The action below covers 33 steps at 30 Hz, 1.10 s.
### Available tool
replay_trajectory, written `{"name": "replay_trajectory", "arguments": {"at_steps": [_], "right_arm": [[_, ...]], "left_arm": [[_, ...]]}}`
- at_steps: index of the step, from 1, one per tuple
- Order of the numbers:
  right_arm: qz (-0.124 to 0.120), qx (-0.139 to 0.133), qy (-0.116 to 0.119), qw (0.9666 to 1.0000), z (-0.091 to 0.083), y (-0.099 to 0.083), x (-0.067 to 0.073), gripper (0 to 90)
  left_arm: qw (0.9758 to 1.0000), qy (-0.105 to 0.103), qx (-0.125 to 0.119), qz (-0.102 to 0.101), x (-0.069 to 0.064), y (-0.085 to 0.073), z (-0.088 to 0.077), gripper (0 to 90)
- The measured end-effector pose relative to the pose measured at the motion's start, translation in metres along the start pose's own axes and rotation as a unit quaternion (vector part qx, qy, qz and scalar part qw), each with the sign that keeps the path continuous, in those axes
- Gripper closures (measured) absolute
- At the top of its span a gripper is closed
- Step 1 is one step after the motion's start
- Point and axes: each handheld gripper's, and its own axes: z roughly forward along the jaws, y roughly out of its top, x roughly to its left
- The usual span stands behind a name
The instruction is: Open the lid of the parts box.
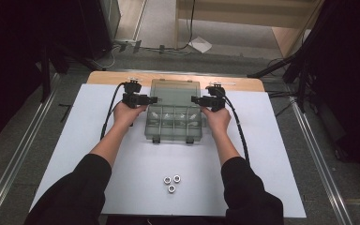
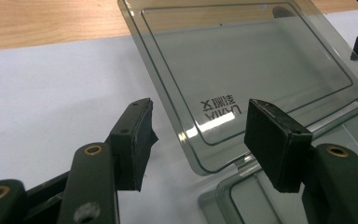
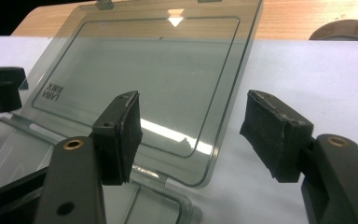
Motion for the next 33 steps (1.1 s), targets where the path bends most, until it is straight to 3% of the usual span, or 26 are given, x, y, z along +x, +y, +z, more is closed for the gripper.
{"name": "replay_trajectory", "arguments": {"at_steps": [5,8,11,14,18,21,28,33], "right_arm": [[-0.016,0.007,0.005,0.9998,-0.004,0.0,0.002,33.7],[-0.03,0.013,0.011,0.9994,-0.007,0.0,0.006,32.6],[-0.045,0.018,0.013,0.9987,-0.01,0.0,0.011,32.2],[-0.052,0.026,0.022,0.9981,-0.014,0.001,0.015,31.9],[-0.082,0.032,0.021,0.9959,-0.017,0.001,0.02,31.5],[-0.091,0.033,0.026,0.995,-0.02,0.002,0.022,31.6],[-0.132,0.053,0.032,0.9893,-0.029,0.001,0.031,30.2],[-0.152,0.057,0.041,0.9859,-0.037,-0.001,0.037,29.9]], "left_arm": [[0.9999,-0.01,-0.001,-0.003,0.001,0.002,-0.006,41.6],[0.9996,-0.026,0.009,-0.002,-0.001,0.002,-0.009,34.1],[0.9992,-0.022,0.026,0.02,-0.005,0.002,-0.011,34.0],[0.9987,-0.031,0.033,0.025,-0.009,0.003,-0.015,34.0],[0.9976,-0.037,0.036,0.048,-0.014,0.004,-0.023,34.0],[0.9958,-0.045,0.046,0.065,-0.019,0.004,-0.027,34.0],[0.994,-0.064,0.041,0.078,-0.026,0.005,-0.04,34.0],[0.99,-0.065,0.045,0.117,-0.032,0.0,-0.047,34.0]]}}
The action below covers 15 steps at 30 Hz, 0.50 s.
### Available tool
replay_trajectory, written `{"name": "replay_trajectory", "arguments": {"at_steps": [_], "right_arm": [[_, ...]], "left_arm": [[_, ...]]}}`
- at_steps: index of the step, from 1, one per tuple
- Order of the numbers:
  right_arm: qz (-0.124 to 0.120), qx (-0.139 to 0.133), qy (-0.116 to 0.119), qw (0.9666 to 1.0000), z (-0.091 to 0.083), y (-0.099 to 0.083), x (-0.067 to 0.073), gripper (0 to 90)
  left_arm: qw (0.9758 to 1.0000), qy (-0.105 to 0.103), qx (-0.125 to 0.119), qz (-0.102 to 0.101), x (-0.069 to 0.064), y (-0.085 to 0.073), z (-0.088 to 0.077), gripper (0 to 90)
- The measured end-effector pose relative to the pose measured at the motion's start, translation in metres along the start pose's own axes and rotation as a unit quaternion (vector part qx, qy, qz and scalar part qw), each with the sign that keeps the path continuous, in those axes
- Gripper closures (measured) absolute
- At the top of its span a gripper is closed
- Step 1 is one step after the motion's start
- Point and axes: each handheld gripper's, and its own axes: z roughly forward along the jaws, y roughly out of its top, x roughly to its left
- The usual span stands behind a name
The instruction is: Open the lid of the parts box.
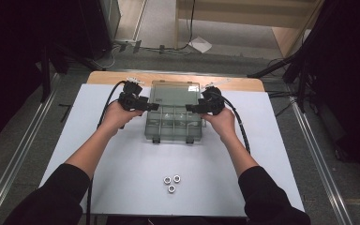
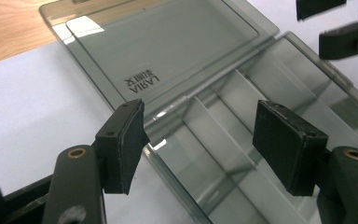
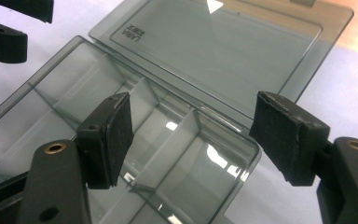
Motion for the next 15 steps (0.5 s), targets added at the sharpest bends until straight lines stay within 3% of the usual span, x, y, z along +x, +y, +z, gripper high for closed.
{"name": "replay_trajectory", "arguments": {"at_steps": [6,9,15], "right_arm": [[-0.014,-0.001,0.009,0.9999,-0.009,-0.005,0.007,29.8],[-0.025,-0.008,0.013,0.9996,-0.015,-0.008,0.009,29.9],[-0.043,0.001,0.028,0.9987,-0.022,-0.014,0.017,29.1]], "left_arm": [[0.9997,-0.019,-0.012,0.013,-0.008,-0.007,-0.011,33.9],[0.9992,-0.014,-0.021,0.032,-0.014,-0.01,-0.017,33.9],[0.9989,-0.017,-0.015,0.042,-0.019,-0.014,-0.027,33.9]]}}
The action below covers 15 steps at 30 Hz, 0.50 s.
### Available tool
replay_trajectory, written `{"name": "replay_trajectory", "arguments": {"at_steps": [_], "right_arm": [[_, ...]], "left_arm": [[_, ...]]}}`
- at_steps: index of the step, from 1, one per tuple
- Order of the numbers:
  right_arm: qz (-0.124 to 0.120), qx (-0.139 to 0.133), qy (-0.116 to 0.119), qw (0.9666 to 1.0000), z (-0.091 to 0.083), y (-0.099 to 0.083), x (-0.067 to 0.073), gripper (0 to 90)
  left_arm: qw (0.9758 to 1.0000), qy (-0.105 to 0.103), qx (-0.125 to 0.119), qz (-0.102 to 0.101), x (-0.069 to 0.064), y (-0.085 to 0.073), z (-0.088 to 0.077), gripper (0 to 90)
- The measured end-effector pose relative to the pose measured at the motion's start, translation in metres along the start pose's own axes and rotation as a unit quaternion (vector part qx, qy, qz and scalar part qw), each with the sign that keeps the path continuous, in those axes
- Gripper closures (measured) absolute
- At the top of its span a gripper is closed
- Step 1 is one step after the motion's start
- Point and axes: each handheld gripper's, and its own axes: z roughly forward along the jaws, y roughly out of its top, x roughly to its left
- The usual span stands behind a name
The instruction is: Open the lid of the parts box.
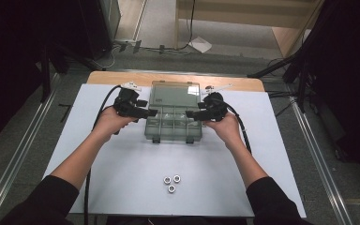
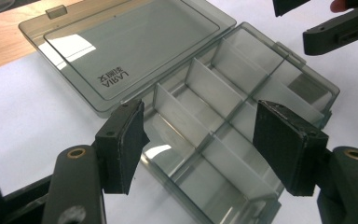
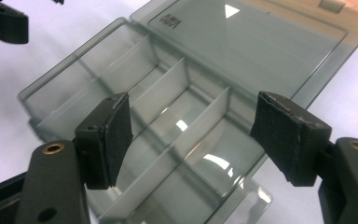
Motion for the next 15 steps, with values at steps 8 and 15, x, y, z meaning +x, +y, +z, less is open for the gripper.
{"name": "replay_trajectory", "arguments": {"at_steps": [8,15], "right_arm": [[0.007,-0.019,0.035,0.9992,-0.012,-0.013,0.005,28.7],[-0.014,-0.015,0.034,0.9992,-0.019,-0.023,0.015,27.8]], "left_arm": [[0.9999,-0.005,0.001,0.011,-0.011,-0.014,-0.006,33.8],[0.9998,-0.003,0.01,0.015,-0.015,-0.026,-0.008,33.8]]}}
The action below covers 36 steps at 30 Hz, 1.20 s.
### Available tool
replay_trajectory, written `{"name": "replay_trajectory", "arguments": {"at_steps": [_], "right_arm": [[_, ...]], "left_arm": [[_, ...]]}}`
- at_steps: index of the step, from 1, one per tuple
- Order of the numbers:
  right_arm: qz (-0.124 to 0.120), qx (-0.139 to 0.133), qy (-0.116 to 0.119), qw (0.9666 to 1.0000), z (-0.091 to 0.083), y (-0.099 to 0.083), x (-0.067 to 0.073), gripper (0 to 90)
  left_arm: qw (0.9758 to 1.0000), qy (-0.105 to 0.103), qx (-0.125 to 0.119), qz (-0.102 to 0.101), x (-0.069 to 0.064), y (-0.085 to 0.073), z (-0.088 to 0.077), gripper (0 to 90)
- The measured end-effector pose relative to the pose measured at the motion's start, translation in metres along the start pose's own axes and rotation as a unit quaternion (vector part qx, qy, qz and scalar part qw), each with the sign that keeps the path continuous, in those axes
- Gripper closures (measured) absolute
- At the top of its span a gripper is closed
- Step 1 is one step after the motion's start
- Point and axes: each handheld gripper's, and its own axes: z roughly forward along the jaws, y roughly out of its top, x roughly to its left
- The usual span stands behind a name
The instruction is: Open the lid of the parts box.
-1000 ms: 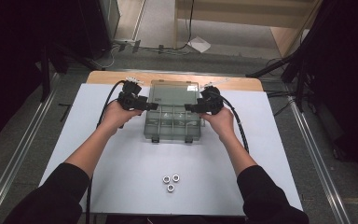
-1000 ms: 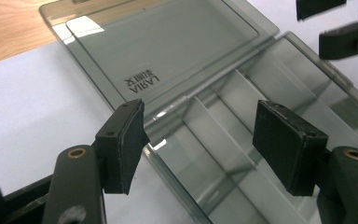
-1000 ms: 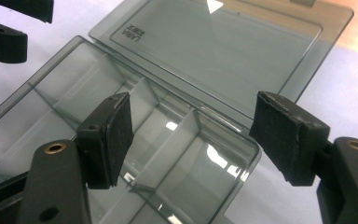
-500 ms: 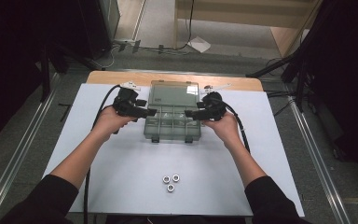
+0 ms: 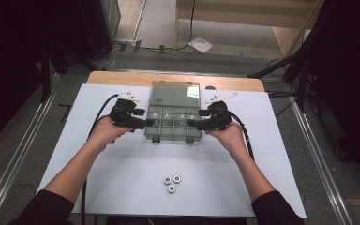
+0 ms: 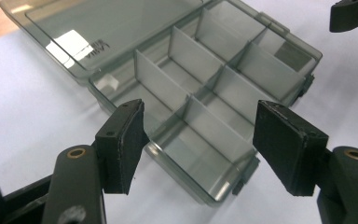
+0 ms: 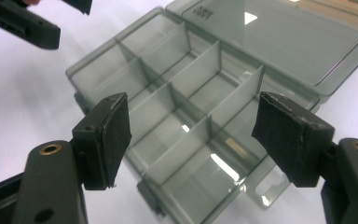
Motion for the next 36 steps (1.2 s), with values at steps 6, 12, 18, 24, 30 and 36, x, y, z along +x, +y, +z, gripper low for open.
{"name": "replay_trajectory", "arguments": {"at_steps": [6,12,18,24,30,36], "right_arm": [[-0.018,0.003,-0.001,0.9998,-0.002,-0.008,0.009,27.5],[-0.03,0.002,0.01,0.9995,-0.003,-0.015,0.016,28.0],[-0.04,0.007,0.022,0.9989,-0.009,-0.019,0.018,28.9],[-0.036,-0.002,0.034,0.9988,-0.015,-0.025,0.021,28.9],[-0.049,0.001,0.04,0.998,-0.014,-0.03,0.03,28.7],[-0.064,0.0,0.05,0.9967,-0.016,-0.034,0.041,28.6]], "left_arm": [[1.0,-0.001,0.001,0.006,-0.003,-0.008,-0.002,33.9],[0.9999,-0.003,0.002,0.013,-0.01,-0.017,-0.005,33.9],[0.9993,-0.005,0.017,0.032,-0.018,-0.029,-0.011,33.9],[0.9988,-0.012,0.021,0.043,-0.027,-0.038,-0.014,33.8],[0.9982,-0.015,0.026,0.052,-0.034,-0.045,-0.016,33.9],[0.9979,-0.017,0.027,0.056,-0.042,-0.053,-0.014,33.9]]}}
